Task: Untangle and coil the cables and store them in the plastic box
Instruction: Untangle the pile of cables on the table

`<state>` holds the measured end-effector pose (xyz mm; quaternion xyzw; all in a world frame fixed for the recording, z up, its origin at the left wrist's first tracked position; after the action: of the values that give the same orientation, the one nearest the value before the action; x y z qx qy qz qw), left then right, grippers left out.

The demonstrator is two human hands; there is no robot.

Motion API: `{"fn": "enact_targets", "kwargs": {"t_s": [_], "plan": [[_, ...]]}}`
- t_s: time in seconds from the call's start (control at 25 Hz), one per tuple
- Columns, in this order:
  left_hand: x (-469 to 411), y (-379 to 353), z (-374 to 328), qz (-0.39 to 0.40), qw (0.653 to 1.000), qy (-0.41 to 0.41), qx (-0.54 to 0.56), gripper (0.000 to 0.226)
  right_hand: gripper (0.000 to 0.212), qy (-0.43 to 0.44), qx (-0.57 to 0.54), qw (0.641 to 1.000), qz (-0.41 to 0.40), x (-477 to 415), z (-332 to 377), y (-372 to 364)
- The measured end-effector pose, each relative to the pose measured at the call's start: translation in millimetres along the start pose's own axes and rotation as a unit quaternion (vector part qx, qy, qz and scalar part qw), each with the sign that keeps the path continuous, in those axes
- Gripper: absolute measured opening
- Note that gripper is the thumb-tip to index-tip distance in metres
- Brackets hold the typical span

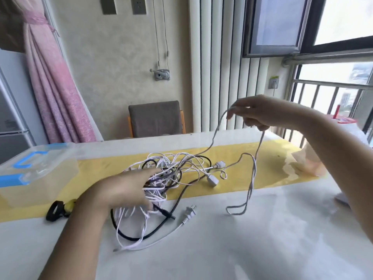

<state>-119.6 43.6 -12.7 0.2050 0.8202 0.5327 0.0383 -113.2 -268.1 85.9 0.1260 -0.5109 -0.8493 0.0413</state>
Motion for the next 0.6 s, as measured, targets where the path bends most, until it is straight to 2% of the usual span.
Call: {"fn": "enact_targets", "kwargs": {"t_s": [0.08, 0.12, 0.16, 0.2, 0.24, 0.28, 0.36, 0.48, 0.6], "plan": [[10.5, 19.0, -51.6, -0.143, 0.982, -0.091, 0.084, 0.093, 0.023, 0.076, 0.077, 0.993, 0.038, 15.7, 36.9, 5.4], [9.9, 25.6, -75.5, -0.186, 0.959, -0.153, 0.151, 0.082, 0.022, 0.11, 0.093, 0.988, 0.048, 24.4, 54.0, 8.0], [8.0, 28.8, -94.3, -0.181, 0.934, -0.214, 0.221, 0.06, 0.021, 0.133, 0.096, 0.985, 0.047, 30.4, 66.2, 11.0], [6.1, 28.9, -110.0, -0.143, 0.904, -0.269, 0.3, 0.035, 0.019, 0.141, 0.098, 0.985, 0.026, 33.8, 73.2, 16.3], [4.2, 28.4, -117.9, -0.108, 0.866, -0.3, 0.384, 0.027, 0.016, 0.133, 0.106, 0.985, -0.015, 34.4, 73.5, 23.2], [2.9, 31.2, -117.2, -0.104, 0.821, -0.312, 0.467, 0.032, 0.013, 0.108, 0.111, 0.986, -0.062, 34.1, 68.5, 30.5], [9.9, 46.7, -103.1, -0.174, 0.742, -0.298, 0.575, 0.037, 0.013, 0.035, 0.071, 0.99, -0.119, 33.0, 42.7, 40.6], [24.0, 75.7, -72.6, -0.263, 0.631, -0.293, 0.668, 0.035, 0.013, -0.08, -0.01, 0.99, -0.119, 31.7, -5.7, 33.9], [40.6, 102.4, -49.2, -0.334, 0.504, -0.274, 0.748, 0.039, 0.021, -0.138, -0.083, 0.977, -0.14, 28.5, -37.5, 24.7]]}}
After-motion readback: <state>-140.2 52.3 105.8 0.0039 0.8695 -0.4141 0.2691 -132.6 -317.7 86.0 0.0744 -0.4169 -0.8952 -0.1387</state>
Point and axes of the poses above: each hand's wrist, its own x-axis away from the middle knuckle, its own y-axis out of the back of the hand, z = x × y, the point moved 1 cm from there along -x, towards the middle knuckle, and after that the axes turned 13 degrees about x, right-handed, at the moved point
